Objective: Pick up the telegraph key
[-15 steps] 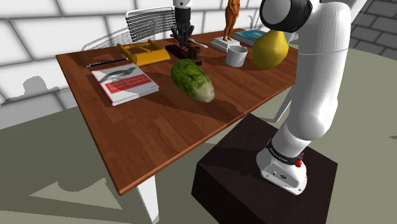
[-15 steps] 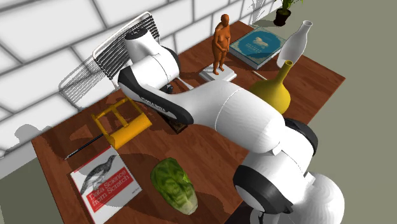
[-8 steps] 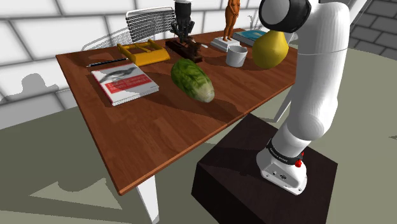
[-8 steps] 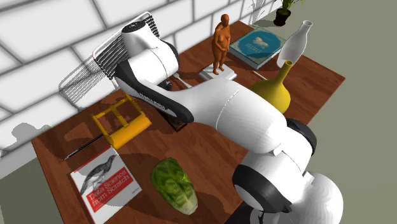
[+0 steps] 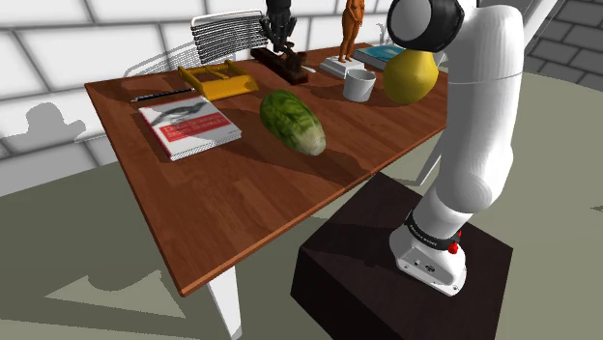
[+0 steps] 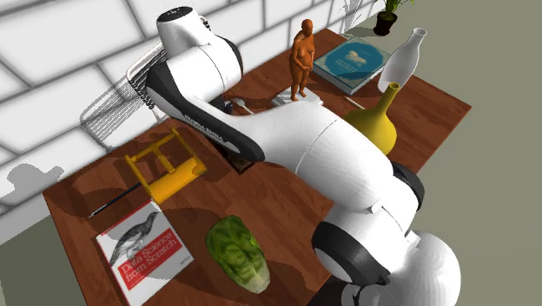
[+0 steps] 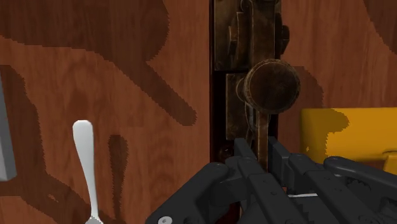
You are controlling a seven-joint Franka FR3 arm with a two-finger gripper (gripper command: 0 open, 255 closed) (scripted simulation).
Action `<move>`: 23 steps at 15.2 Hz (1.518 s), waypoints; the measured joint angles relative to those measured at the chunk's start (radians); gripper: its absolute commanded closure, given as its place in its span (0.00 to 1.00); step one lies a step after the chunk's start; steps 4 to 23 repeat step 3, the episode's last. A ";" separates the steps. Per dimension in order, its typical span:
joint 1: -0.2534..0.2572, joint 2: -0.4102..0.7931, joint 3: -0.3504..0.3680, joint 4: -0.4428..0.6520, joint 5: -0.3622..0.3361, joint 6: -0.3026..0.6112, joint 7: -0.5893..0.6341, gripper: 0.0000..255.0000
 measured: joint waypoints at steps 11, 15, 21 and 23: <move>-0.001 0.021 0.000 0.067 0.001 -0.047 0.001 1.00; -0.001 0.021 0.000 0.067 0.001 -0.047 0.001 1.00; -0.001 0.021 0.000 0.067 0.001 -0.047 0.001 1.00; -0.001 0.021 0.000 0.067 0.001 -0.047 0.001 1.00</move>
